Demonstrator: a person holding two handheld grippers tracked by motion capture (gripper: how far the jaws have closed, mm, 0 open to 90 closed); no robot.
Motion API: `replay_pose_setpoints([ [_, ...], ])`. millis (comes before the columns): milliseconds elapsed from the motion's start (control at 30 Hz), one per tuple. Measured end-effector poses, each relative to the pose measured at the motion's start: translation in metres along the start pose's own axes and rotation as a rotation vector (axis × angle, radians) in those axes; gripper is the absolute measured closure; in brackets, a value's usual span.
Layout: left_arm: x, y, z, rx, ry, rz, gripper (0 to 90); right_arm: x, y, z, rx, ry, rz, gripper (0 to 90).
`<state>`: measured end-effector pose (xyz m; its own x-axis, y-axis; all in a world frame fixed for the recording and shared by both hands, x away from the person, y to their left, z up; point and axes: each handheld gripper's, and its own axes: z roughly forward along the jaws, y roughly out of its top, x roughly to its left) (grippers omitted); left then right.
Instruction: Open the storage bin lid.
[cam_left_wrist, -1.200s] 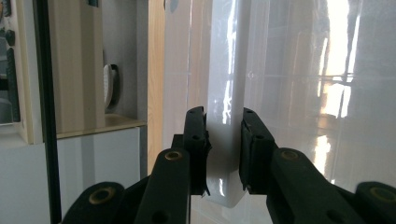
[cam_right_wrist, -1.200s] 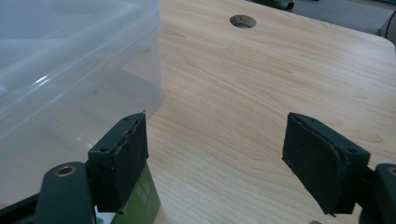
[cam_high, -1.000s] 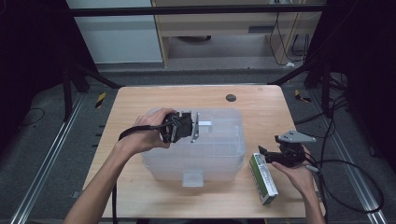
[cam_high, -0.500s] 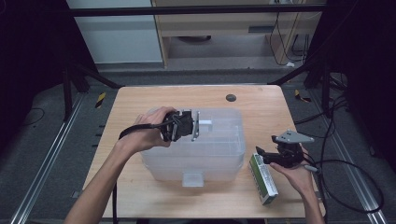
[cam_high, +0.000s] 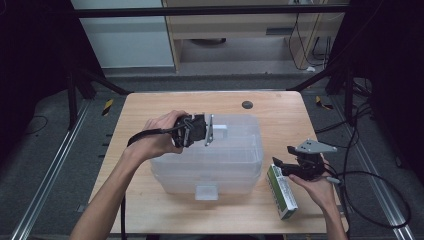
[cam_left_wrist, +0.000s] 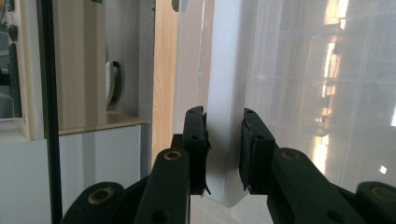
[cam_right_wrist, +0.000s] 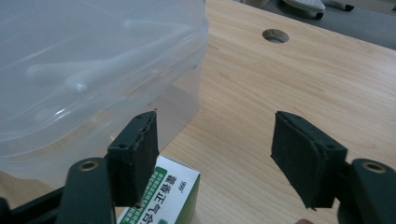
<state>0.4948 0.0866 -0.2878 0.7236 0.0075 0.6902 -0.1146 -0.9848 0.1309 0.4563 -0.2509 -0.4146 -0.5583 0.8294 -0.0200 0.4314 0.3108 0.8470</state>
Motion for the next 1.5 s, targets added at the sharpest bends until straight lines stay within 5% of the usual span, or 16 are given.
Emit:
replay_pose_setpoints([
  [1500, 0.027, -0.002, 0.006, -0.010, 0.027, -0.086, 72.8, 0.015, 0.008, -0.011, 0.014, 0.237, -0.026, 87.8],
])
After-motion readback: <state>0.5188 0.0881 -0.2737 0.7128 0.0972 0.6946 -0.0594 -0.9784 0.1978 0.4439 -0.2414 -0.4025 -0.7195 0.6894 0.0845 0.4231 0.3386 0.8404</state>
